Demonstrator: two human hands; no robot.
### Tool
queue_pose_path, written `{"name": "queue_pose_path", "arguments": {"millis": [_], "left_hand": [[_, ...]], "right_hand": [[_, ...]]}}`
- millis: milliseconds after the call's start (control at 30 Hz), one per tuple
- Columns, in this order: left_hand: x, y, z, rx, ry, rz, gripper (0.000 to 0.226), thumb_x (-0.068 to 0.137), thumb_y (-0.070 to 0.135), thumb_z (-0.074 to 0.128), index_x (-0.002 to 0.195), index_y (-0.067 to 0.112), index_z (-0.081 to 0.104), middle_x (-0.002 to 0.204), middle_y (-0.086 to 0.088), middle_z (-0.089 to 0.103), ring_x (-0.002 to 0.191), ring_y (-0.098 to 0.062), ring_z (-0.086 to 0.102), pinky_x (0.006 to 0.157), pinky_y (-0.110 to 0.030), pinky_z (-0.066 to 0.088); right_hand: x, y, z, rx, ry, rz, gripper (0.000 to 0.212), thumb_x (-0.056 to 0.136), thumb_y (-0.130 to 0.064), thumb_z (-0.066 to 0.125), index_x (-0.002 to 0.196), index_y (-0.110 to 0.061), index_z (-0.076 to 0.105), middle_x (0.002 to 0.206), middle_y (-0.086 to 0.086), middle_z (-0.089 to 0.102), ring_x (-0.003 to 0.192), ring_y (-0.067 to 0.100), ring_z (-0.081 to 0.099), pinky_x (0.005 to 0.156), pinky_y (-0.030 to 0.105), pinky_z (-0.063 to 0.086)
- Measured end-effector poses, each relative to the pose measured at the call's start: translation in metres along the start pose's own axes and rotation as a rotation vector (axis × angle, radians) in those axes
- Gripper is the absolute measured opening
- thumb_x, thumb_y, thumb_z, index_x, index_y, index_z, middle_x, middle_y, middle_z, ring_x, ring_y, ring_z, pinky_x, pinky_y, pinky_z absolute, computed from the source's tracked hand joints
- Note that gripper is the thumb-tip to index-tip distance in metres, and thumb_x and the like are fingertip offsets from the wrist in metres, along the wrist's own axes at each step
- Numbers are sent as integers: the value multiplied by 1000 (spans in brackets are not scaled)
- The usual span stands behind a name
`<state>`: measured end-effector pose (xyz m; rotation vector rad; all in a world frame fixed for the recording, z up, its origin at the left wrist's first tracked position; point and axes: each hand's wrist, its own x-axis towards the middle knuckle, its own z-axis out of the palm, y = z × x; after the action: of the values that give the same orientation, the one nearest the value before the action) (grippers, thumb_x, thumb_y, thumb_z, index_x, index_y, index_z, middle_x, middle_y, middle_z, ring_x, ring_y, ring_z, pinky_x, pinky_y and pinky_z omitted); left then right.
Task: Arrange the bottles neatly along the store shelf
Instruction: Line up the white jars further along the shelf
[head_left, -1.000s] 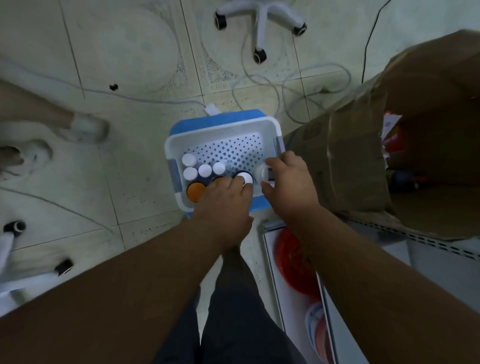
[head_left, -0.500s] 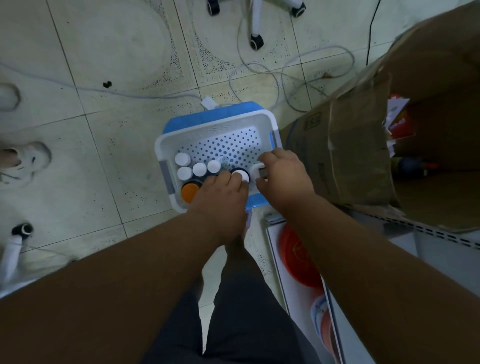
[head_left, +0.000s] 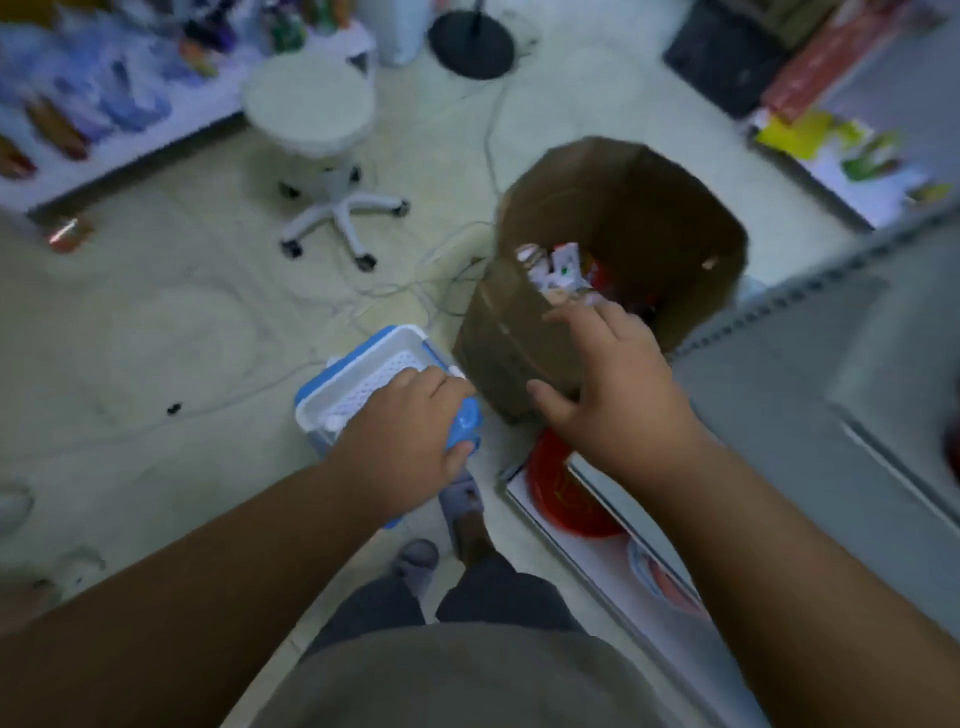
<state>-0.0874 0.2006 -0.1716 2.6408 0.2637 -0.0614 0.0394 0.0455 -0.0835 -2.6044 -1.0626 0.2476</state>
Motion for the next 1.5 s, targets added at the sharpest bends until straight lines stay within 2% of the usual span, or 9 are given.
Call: {"name": "queue_pose_path", "arguments": {"millis": [67, 233, 367, 533, 733, 933, 1133, 1267, 1500], "left_hand": [[-10, 35, -7, 27, 0, 137, 48, 72, 35, 74, 113, 11, 63, 98, -9, 63, 87, -32, 60, 74, -43, 54], [-30, 138, -19, 103, -109, 437, 55, 83, 54, 45, 120, 17, 62, 105, -3, 61, 95, -25, 58, 80, -43, 52], [-51, 225, -6, 160, -151, 661, 49, 88, 52, 59, 127, 22, 57, 113, 2, 58, 101, -21, 53, 86, -40, 49], [-106, 361, 46, 157, -198, 907, 48, 86, 53, 53, 121, 22, 59, 109, 2, 59, 99, -23, 56, 84, -41, 51], [-218, 536, 140, 76, -291, 1154, 49, 82, 55, 45, 118, 24, 58, 108, 3, 58, 97, -22, 56, 81, -38, 50], [-276, 673, 202, 25, -410, 1221, 50, 85, 58, 48, 123, 26, 56, 114, 7, 56, 102, -18, 52, 86, -38, 47], [-263, 796, 268, 29, -386, 1278, 57, 84, 61, 39, 129, 28, 52, 119, 9, 55, 111, -16, 50, 93, -33, 45], [-255, 885, 299, -3, -413, 1354, 54, 91, 54, 54, 137, 28, 47, 132, 8, 51, 121, -15, 45, 101, -31, 38], [-245, 991, 334, -37, -343, 1364, 61, 93, 55, 51, 145, 27, 36, 141, 9, 40, 129, -12, 35, 106, -26, 29]], "right_hand": [[-54, 2, -24, -9, 28, 91, 54, 77, -35, 72, 126, -24, 53, 124, 0, 51, 114, 21, 48, 94, 36, 44], [-182, 16, -69, -30, 177, 350, 55, 80, -40, 70, 130, -28, 50, 126, -9, 49, 117, 12, 46, 92, 23, 34], [-285, 31, -101, -8, 323, 537, 55, 82, -43, 68, 131, -30, 48, 127, -12, 47, 119, 11, 46, 95, 26, 40], [-443, 58, -130, -19, 508, 766, 53, 80, -39, 70, 127, -25, 53, 122, -11, 51, 113, 9, 48, 90, 22, 37], [-654, 95, -150, -68, 610, 1054, 51, 79, -38, 72, 124, -25, 55, 120, -9, 54, 110, 12, 50, 91, 25, 41], [-785, 155, -181, -73, 663, 1198, 50, 81, -43, 68, 126, -28, 53, 121, -11, 54, 114, 11, 48, 95, 25, 39], [-846, 265, -217, -87, 761, 1230, 50, 83, -44, 66, 128, -30, 51, 123, -15, 51, 113, 7, 47, 94, 26, 42], [-886, 328, -257, -84, 776, 1287, 50, 83, -46, 65, 129, -32, 50, 124, -17, 51, 113, 5, 47, 93, 25, 41], [-943, 417, -303, -68, 817, 1300, 46, 84, -44, 65, 127, -35, 50, 120, -21, 49, 113, 2, 46, 90, 20, 36]]}}
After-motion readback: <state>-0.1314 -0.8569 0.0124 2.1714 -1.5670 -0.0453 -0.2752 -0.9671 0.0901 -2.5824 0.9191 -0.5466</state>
